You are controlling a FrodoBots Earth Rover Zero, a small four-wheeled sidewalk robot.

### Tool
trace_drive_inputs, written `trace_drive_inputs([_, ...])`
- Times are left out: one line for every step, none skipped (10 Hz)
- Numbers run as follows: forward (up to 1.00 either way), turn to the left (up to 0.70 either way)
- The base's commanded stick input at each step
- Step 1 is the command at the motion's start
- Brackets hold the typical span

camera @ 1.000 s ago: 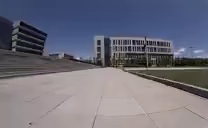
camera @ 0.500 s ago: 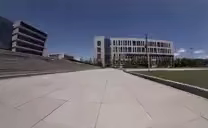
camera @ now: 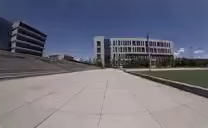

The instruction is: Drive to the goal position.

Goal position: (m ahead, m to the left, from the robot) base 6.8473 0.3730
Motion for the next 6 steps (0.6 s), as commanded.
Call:
trace_drive_inputs([0.70, 0.00])
trace_drive_inputs([0.70, 0.00])
trace_drive_inputs([0.70, 0.00])
trace_drive_inputs([0.70, 0.00])
trace_drive_inputs([0.70, 0.00])
trace_drive_inputs([0.70, 0.00])
